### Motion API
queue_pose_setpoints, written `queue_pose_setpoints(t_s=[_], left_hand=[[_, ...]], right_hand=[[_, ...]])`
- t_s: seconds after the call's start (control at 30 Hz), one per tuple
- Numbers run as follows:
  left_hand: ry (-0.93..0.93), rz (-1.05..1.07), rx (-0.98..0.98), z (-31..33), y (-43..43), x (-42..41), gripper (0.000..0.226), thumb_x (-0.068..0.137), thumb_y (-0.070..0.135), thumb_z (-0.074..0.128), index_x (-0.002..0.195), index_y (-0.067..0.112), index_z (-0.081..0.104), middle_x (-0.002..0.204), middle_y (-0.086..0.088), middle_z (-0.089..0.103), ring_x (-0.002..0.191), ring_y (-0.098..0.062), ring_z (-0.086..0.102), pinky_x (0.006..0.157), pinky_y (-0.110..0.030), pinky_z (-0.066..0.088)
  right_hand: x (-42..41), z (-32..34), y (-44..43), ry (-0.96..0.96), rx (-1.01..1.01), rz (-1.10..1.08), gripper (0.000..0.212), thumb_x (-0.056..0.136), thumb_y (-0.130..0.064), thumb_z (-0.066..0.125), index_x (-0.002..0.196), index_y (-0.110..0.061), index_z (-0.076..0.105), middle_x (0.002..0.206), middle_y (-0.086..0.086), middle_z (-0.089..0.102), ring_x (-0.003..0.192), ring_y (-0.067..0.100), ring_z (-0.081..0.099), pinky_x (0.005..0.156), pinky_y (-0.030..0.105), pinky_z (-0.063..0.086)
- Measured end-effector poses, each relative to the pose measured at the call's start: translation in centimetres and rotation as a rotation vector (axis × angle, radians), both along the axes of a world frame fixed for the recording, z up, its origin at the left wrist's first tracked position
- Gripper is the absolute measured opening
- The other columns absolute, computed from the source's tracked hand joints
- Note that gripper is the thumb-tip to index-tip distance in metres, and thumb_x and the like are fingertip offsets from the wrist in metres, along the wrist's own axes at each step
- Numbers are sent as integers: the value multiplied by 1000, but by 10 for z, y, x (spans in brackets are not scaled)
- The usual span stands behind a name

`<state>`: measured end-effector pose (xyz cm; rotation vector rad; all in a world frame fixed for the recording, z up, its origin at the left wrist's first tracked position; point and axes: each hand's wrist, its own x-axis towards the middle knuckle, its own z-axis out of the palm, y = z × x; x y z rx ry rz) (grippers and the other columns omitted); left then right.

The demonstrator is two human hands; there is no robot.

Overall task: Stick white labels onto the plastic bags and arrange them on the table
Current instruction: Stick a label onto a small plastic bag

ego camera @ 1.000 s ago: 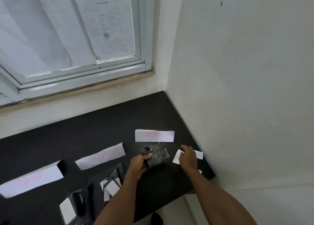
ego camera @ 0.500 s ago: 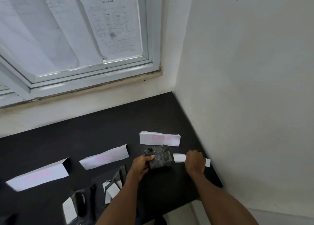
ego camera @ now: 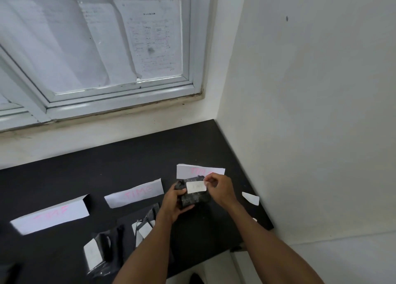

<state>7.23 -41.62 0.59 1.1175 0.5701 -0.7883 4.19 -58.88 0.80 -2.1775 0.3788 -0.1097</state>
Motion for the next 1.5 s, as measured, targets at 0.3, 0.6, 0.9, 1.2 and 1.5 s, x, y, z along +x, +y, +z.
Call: queue_pose_setpoints(t_s=[0.3, 0.6, 0.9, 1.2, 1.5], left_hand=[[-26, -101, -12, 27, 46, -22, 47, 79, 49, 68, 115, 20, 61, 117, -13, 66, 111, -33, 60, 81, -44, 53], [-150, -74, -41, 57, 106, -32, 40, 80, -2, 66, 113, 20, 60, 117, -16, 62, 105, -34, 61, 75, -45, 58], [-169, -63, -56, 79, 184, -39, 39, 83, 3, 66, 118, 16, 57, 116, -19, 65, 101, -37, 64, 71, -47, 58], [-135, 173, 126, 61, 291, -53, 26, 90, 31, 65, 111, 18, 60, 110, -13, 64, 101, -32, 63, 66, -41, 59], [-6, 219, 241, 29, 403, -73, 22, 91, -2, 45, 111, 5, 50, 113, -18, 55, 105, -35, 54, 65, -44, 57]], right_hand=[[-19, 24, 49, -20, -234, 60, 13, 75, -13, 64, 82, -20, 73, 82, -5, 73, 79, 14, 63, 77, 29, 50], [-32, 32, 111, -31, -46, -124, 61, 80, -42, 68, 135, -26, 45, 116, -8, 51, 107, 10, 50, 94, 28, 44], [-38, 55, 207, 25, 269, -202, 28, 91, -48, 55, 90, -21, 63, 82, -9, 65, 80, 11, 61, 64, 19, 44], [-48, 52, 304, 102, 448, 136, 33, 89, -13, 63, 121, -16, 57, 111, 7, 67, 92, 12, 66, 70, 15, 54], [-54, 35, 425, 470, 458, 170, 37, 92, 0, 42, 124, -17, 50, 111, 8, 58, 83, 13, 56, 58, 23, 48]])
